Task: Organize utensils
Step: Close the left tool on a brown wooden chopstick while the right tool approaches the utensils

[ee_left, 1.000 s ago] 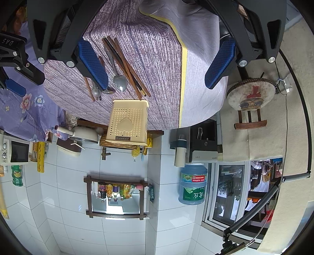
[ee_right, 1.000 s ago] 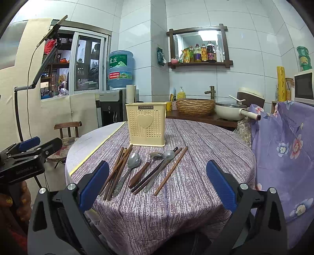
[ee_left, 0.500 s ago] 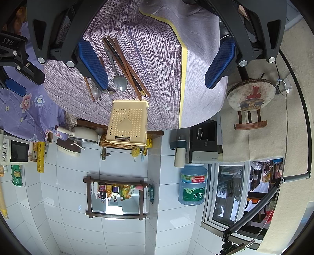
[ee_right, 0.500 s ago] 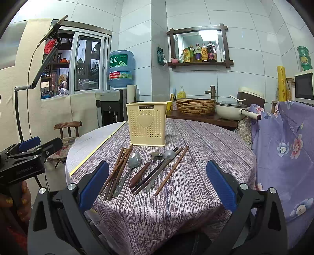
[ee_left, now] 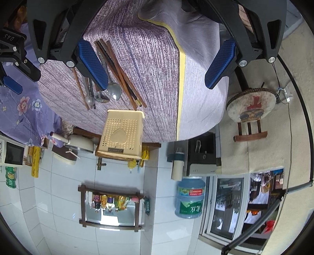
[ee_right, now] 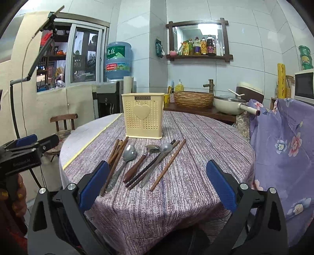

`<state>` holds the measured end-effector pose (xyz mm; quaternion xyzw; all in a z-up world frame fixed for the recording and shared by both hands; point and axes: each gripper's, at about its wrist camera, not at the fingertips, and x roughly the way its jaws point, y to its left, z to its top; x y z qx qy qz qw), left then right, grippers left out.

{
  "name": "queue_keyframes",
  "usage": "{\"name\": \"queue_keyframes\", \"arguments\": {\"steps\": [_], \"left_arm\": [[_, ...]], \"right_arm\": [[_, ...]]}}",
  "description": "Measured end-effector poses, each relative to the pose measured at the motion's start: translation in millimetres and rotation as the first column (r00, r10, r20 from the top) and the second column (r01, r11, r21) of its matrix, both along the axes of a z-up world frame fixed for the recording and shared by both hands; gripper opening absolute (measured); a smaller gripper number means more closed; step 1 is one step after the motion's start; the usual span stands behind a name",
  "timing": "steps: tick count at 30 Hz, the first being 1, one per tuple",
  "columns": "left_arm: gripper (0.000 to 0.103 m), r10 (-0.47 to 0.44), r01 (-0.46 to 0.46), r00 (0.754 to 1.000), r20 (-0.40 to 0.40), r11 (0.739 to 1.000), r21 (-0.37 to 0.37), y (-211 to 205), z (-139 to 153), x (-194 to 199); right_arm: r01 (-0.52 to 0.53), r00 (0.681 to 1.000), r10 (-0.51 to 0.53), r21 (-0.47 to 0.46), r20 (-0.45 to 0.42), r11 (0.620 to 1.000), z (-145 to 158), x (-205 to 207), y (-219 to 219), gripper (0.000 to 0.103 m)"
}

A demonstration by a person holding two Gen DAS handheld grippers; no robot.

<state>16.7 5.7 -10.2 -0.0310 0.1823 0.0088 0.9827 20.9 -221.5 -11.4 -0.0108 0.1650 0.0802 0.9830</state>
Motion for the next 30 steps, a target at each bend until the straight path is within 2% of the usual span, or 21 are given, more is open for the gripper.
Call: {"name": "queue_keyframes", "arguments": {"steps": [2,8,13,14,18,25,28,30], "left_arm": [[0.098,-0.006,0.006,0.999,-0.034,1.0,-0.004,5,-1,9],[0.097,-0.021,0.029,0.991,-0.129,0.998,0.061,6,-10,30],[0.079,-0.048,0.057,0.976,-0.214,0.998,0.034,8,-15,53],[0.075,-0.055,0.062,0.972,-0.23,0.998,0.024,8,-15,59],[0.068,-0.077,0.072,0.957,-0.281,0.997,-0.028,9,-16,80],[0.066,-0.095,0.078,0.939,-0.332,0.995,-0.065,6,-12,109],[0.064,-0.096,0.083,0.931,-0.352,0.995,-0.053,2,-9,121],[0.058,-0.113,0.096,0.924,-0.366,0.993,-0.063,-1,-8,128]], "right_arm": [[0.019,1.0,-0.02,-0.031,-0.024,0.999,-3,10,0,0.098],[0.048,0.994,-0.059,-0.109,-0.094,0.993,-12,48,-8,0.098],[0.056,0.978,-0.072,-0.083,-0.197,0.995,-21,85,-22,0.098],[0.06,0.974,-0.074,-0.071,-0.215,0.996,-21,93,-25,0.096],[0.064,0.958,-0.07,-0.029,-0.279,0.997,-21,124,-33,0.084],[0.091,0.906,-0.055,0.065,-0.419,0.994,-23,186,-40,0.061],[0.107,0.886,-0.065,0.067,-0.459,0.992,-25,206,-39,0.058],[0.111,0.884,-0.066,0.071,-0.463,0.991,-25,213,-38,0.058]]}}
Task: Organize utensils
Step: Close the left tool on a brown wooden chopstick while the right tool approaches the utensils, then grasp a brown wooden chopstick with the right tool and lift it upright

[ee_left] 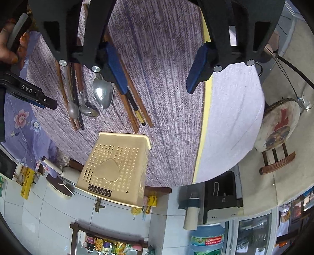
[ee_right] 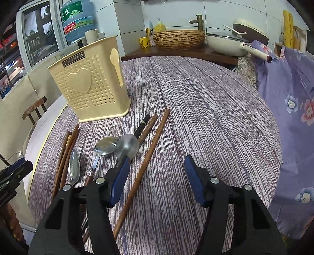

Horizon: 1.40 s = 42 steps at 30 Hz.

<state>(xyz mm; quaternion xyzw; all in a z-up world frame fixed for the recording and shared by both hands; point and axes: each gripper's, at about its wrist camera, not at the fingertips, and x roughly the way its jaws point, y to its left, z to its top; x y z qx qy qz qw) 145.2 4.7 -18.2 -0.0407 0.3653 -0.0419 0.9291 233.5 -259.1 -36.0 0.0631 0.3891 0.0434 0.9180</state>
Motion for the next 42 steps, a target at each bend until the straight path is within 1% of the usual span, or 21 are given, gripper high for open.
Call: {"name": "queue_keyframes", "arguments": {"steps": [1,3,6,10,11,14,17,20,22,24,26,30,33,35,37,39,42], "left_arm": [[0.057,-0.007,0.007,1.0,-0.008,1.0,-0.004,-2,1,4],[0.049,-0.018,0.018,1.0,-0.026,1.0,-0.004,-7,1,13],[0.042,-0.053,0.052,0.997,-0.059,0.998,-0.016,-18,1,30],[0.039,-0.092,0.092,0.989,-0.114,0.996,-0.005,-32,-3,55],[0.037,-0.096,0.098,0.987,-0.131,0.995,0.004,-36,-7,63],[0.028,-0.088,0.092,0.982,-0.17,0.995,0.021,-42,-15,80],[0.022,-0.097,0.102,0.974,-0.203,0.995,0.017,-45,-21,91],[0.019,-0.098,0.111,0.971,-0.217,0.993,0.05,-51,-23,97],[0.017,-0.088,0.103,0.968,-0.237,0.993,0.054,-51,-27,101],[0.011,-0.082,0.097,0.966,-0.244,0.994,0.052,-50,-28,104],[0.01,-0.08,0.095,0.967,-0.244,0.994,0.049,-49,-28,104],[0.008,-0.074,0.076,0.969,-0.234,0.997,0.002,-38,-21,100],[0.008,-0.048,0.046,0.975,-0.218,0.999,-0.013,-25,-17,94],[0.008,-0.026,0.02,0.977,-0.213,0.999,-0.03,-13,-14,91],[0.008,-0.015,0.004,0.979,-0.205,0.999,-0.052,-4,-11,89],[0.008,0.002,-0.01,0.981,-0.194,0.999,-0.044,3,-8,88],[0.008,0.056,-0.061,0.98,-0.192,0.998,-0.024,18,-11,89]], "right_arm": [[0.003,1.0,-0.003,0.0,0.003,1.0,1,0,1,0.058],[0.006,1.0,-0.006,-0.006,0.007,1.0,1,1,3,0.058],[0.008,1.0,-0.008,0.001,0.001,1.0,-1,-1,4,0.058],[0.006,1.0,-0.006,-0.006,-0.003,1.0,-4,-3,3,0.058],[0.006,1.0,-0.006,-0.005,-0.004,1.0,-5,-4,3,0.058],[0.01,1.0,-0.01,-0.003,-0.007,1.0,-6,-5,0,0.058],[0.015,1.0,-0.015,0.0,-0.006,1.0,-6,-7,-4,0.058],[0.016,1.0,-0.016,0.002,-0.008,1.0,-7,-7,-6,0.058],[0.015,1.0,-0.015,0.006,-0.012,1.0,-8,-8,-7,0.058],[0.014,1.0,-0.014,0.008,-0.012,1.0,-8,-9,-8,0.058],[0.013,1.0,-0.013,0.009,-0.012,1.0,-9,-10,-8,0.058],[0.011,1.0,-0.011,0.013,-0.01,1.0,-9,-10,-8,0.058],[0.003,1.0,-0.003,0.02,-0.013,1.0,-10,-8,-6,0.058],[-0.004,1.0,0.005,0.026,-0.016,1.0,-10,-5,-5,0.057],[-0.005,1.0,0.006,0.036,-0.019,0.999,-10,-1,-5,0.053],[0.001,1.0,0.0,0.046,-0.024,0.999,-8,6,-4,0.052],[0.021,0.999,-0.02,0.031,-0.028,0.999,-6,19,-3,0.05]]}}
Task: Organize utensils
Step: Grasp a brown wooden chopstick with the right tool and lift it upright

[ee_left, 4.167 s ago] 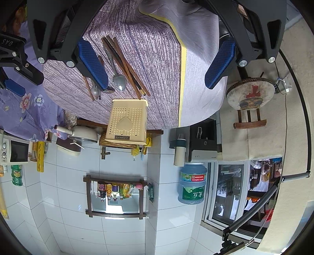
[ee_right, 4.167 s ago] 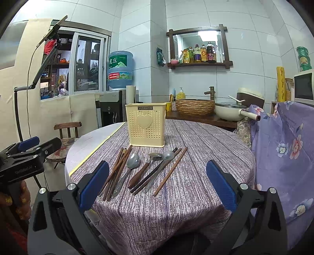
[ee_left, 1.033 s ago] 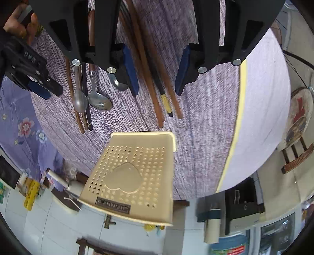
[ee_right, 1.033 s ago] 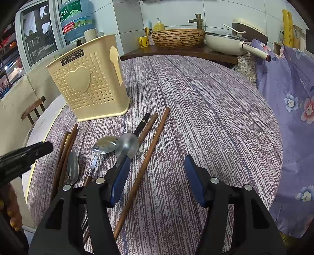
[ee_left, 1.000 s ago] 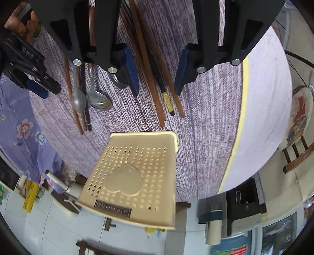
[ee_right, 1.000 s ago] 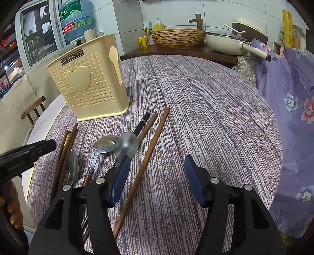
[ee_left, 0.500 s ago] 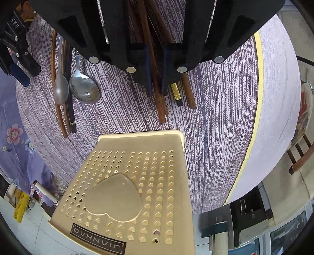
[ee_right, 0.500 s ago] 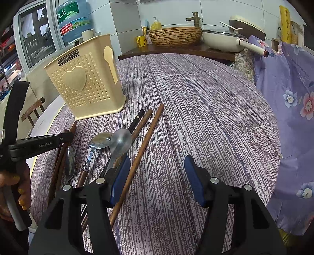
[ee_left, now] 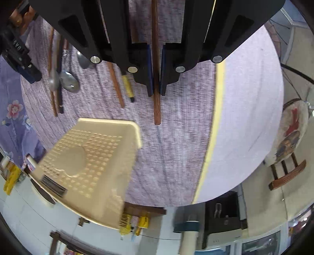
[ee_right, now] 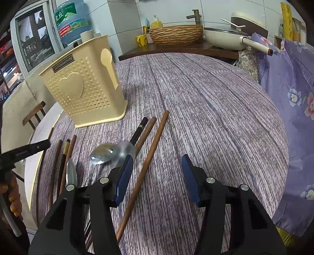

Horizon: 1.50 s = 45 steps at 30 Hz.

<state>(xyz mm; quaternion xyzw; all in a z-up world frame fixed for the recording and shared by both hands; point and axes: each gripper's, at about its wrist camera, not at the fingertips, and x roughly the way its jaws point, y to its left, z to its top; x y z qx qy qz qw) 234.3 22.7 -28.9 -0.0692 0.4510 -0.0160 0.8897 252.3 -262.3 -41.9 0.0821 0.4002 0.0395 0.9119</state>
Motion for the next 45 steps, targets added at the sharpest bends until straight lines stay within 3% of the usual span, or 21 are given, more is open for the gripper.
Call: {"name": "queue_keyframes", "arguments": {"steps": [7,13,14,17,22,26,28,30,33,45], "left_arm": [[0.008,0.052,-0.051,0.998,-0.04,0.998,0.03,14,-13,17],[0.01,0.038,-0.034,0.998,-0.052,0.996,0.078,10,-17,22],[0.014,0.034,-0.03,0.998,-0.055,0.996,0.083,9,-17,24],[0.05,0.052,-0.046,0.997,-0.051,0.992,0.116,12,-16,21],[0.051,0.041,-0.031,0.997,-0.067,0.989,0.143,8,-18,20],[0.047,0.032,-0.02,0.998,-0.06,0.98,0.199,0,-21,20],[0.039,0.024,-0.011,0.998,-0.062,0.981,0.193,-2,-20,19],[0.022,0.011,0.001,0.998,-0.062,0.979,0.203,-5,-19,18],[0.009,0.005,0.01,0.998,-0.066,0.976,0.216,-10,-19,15],[0.008,0.02,-0.008,0.998,-0.067,0.985,0.175,-7,-19,17]], "right_arm": [[0.026,0.997,-0.03,-0.054,-0.07,0.998,-9,37,8,0.034],[0.032,0.993,-0.043,-0.102,-0.106,0.994,-14,57,16,0.03],[0.031,0.993,-0.043,-0.114,-0.107,0.993,-14,59,18,0.03],[0.028,0.993,-0.043,-0.139,-0.11,0.99,-14,66,19,0.028],[0.032,0.992,-0.049,-0.141,-0.121,0.989,-14,75,15,0.018],[0.033,0.991,-0.051,-0.143,-0.126,0.989,-14,80,13,0.014],[0.031,0.991,-0.05,-0.144,-0.124,0.989,-14,80,15,0.012],[0.032,0.991,-0.05,-0.143,-0.121,0.989,-14,81,16,0.011],[0.028,0.992,-0.044,-0.129,-0.118,0.991,-14,82,15,0.01],[0.012,0.993,-0.024,-0.105,-0.114,0.994,-15,88,13,0.008]]}}
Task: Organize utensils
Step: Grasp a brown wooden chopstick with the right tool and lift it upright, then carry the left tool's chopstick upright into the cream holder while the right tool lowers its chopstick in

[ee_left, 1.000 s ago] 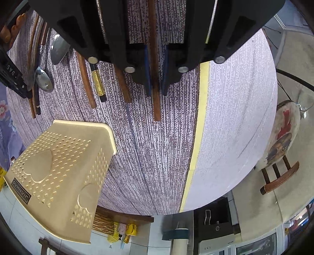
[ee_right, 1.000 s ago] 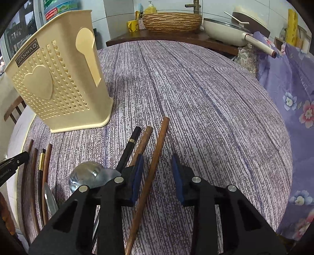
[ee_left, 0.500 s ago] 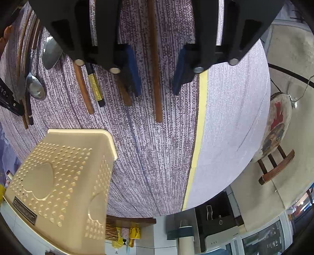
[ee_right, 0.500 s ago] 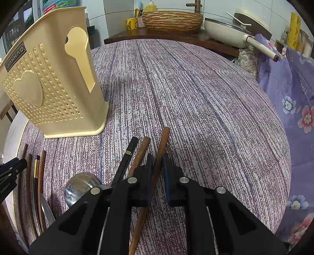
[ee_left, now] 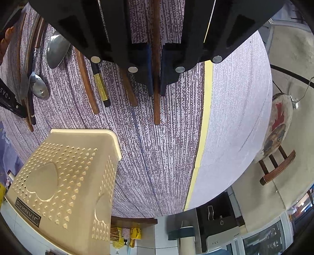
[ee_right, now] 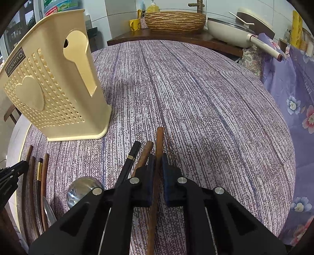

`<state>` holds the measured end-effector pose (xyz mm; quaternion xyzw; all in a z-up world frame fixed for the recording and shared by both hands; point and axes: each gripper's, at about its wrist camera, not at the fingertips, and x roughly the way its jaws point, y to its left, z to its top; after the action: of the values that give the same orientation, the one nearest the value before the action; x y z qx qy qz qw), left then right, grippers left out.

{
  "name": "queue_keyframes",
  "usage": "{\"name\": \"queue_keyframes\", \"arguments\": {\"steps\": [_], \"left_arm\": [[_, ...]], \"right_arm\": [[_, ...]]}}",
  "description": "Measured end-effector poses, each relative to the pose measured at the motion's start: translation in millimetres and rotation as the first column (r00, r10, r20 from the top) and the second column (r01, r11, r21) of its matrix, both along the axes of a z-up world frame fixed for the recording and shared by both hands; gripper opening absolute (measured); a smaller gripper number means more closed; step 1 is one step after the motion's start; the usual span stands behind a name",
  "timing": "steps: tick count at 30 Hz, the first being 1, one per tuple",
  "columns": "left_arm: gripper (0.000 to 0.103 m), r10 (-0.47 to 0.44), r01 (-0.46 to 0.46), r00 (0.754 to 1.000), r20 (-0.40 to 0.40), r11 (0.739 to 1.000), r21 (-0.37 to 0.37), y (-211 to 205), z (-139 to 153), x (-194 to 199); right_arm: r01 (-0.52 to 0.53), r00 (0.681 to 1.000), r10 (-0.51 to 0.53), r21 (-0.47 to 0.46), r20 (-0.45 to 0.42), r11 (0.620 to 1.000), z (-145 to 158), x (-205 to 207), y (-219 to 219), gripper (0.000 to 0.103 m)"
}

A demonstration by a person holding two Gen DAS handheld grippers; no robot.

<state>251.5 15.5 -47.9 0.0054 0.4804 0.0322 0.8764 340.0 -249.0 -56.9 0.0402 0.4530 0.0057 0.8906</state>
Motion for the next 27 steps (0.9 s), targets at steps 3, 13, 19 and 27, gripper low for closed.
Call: {"name": "queue_keyframes", "arguments": {"steps": [3,13,19,27], "left_arm": [[0.008,0.01,-0.009,1.0,0.015,1.0,-0.014,4,4,-1],[0.008,-0.013,0.028,0.988,0.151,0.995,-0.097,9,52,-16],[0.008,-0.023,0.06,0.963,0.268,0.989,-0.131,10,100,-30],[0.008,-0.034,0.087,0.924,0.381,0.989,-0.124,14,145,-47]], "right_arm": [[-0.004,1.0,0.004,0.028,0.003,1.0,2,2,-4,0.008],[-0.048,0.994,0.034,0.144,0.103,0.988,42,-12,-18,0.008],[-0.102,0.976,0.064,0.181,0.209,0.978,89,-32,-26,0.008],[-0.186,0.934,0.132,0.137,0.332,0.973,148,-67,-35,0.008]]}}
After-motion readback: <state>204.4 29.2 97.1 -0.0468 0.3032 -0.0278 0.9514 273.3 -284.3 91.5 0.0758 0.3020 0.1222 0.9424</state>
